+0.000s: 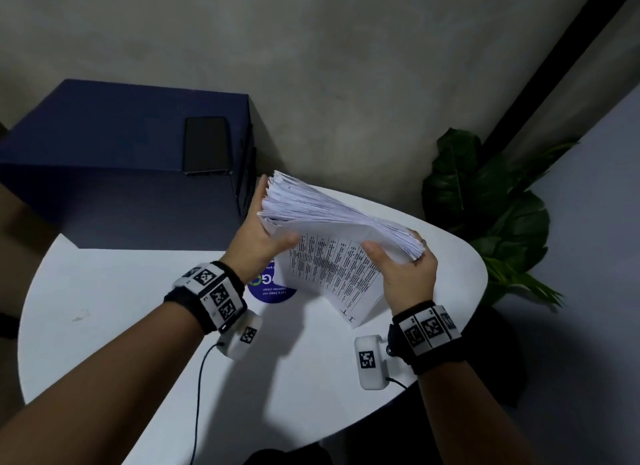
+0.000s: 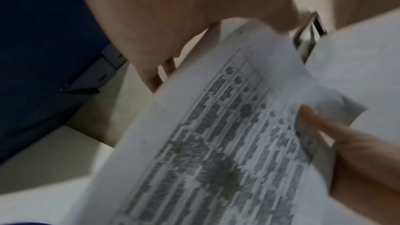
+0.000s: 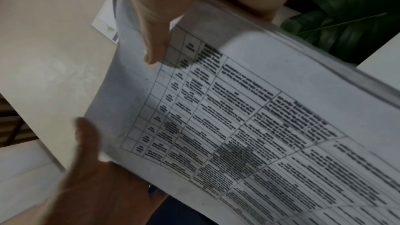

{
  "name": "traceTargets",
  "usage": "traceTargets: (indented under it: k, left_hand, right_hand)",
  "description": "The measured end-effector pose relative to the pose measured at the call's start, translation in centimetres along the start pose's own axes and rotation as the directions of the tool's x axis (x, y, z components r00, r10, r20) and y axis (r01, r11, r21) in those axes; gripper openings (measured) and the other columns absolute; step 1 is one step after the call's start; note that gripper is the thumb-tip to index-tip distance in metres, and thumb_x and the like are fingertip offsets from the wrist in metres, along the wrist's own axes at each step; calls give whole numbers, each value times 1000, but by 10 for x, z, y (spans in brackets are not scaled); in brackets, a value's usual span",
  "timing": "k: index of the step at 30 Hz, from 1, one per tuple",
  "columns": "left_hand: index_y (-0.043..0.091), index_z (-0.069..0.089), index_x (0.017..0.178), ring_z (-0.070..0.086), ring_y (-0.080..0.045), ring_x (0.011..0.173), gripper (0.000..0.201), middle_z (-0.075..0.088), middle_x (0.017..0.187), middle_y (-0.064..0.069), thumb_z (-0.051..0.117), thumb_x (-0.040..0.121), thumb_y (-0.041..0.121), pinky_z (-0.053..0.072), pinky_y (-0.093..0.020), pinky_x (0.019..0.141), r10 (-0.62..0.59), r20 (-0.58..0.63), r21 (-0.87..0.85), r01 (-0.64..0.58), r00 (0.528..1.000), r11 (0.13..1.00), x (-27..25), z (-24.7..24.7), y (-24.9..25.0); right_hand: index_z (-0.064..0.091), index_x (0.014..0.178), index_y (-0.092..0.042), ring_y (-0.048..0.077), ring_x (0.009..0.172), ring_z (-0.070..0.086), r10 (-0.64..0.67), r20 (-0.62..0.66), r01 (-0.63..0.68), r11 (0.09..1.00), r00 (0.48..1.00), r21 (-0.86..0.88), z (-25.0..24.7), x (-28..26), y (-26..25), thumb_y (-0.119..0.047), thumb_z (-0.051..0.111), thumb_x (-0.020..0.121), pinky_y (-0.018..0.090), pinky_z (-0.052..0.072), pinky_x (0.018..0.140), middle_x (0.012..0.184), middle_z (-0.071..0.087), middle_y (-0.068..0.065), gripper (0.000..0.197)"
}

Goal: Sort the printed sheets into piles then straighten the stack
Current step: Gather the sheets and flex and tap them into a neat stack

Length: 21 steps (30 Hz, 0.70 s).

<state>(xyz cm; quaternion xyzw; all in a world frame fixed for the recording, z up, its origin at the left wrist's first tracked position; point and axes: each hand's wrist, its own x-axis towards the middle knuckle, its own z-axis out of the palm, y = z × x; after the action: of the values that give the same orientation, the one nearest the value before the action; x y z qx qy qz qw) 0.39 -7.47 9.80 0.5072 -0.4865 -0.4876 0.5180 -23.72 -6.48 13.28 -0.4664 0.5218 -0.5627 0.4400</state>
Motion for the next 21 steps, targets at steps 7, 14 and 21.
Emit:
traceTargets:
  k: [7,14,21]
  left_hand:
    - [30,68,99,69,-19,99,43,74,100,6,85,71,2,54,-45,97,135,-145,184,-107,980,977,13,2,20]
    - [7,62,114,70,-9,99,53,73,104,1,89,68,7,56,-26,91,78,-53,148,-70,996,987,-10,17,-3]
    - [3,67,117,72,-6,97,52,76,107,2,87,69,3,54,-15,83,45,-51,107,-39,998,993,2,20,-4]
  right_hand:
    - [72,89,-12,10,79,74,37,-17,-36,997,999,68,-7,17,-13,-1,82,70,19,56,70,80,77,-5,24]
    - [63,88,-21,3,77,64,-134,-179,144,989,975,40,-3,11,-14,-8,72,83,25,55,75,85,65,-2,17]
    - [49,124,-16,8,95,66,-37,-98,58,974,994,217,-9,29,3,-51,82,64,27,52,89,104,67,-4,76]
